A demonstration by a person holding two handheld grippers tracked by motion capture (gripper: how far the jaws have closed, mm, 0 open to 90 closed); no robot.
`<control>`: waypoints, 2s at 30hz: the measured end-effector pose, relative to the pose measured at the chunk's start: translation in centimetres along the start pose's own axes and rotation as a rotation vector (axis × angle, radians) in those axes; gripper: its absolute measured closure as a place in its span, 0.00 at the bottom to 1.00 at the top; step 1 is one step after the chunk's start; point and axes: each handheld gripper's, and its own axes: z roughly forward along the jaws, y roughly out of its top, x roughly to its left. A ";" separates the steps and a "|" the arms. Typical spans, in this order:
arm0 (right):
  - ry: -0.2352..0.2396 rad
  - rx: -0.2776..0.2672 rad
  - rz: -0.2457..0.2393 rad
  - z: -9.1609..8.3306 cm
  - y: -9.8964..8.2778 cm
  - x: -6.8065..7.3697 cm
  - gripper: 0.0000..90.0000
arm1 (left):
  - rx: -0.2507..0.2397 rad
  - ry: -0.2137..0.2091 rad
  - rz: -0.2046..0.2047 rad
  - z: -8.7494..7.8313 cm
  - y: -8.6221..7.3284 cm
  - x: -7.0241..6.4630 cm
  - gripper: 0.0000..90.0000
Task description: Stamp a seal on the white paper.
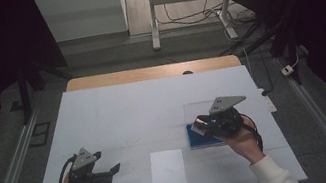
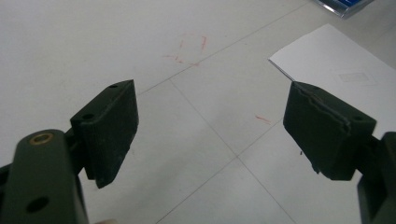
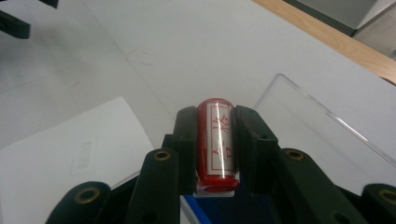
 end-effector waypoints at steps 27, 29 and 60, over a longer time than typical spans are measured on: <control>0.174 0.017 -0.079 3.0 1.5 4.7 0.78 | 0.001 -0.014 0.000 0.1 0.0 -0.1 0.21; 0.178 0.027 -0.092 3.3 1.6 5.1 0.78 | 0.002 -0.017 0.000 0.1 0.0 -0.2 0.21; 0.283 0.162 -0.192 7.8 0.4 9.9 0.78 | 0.008 -0.024 0.011 0.1 0.0 -0.2 0.22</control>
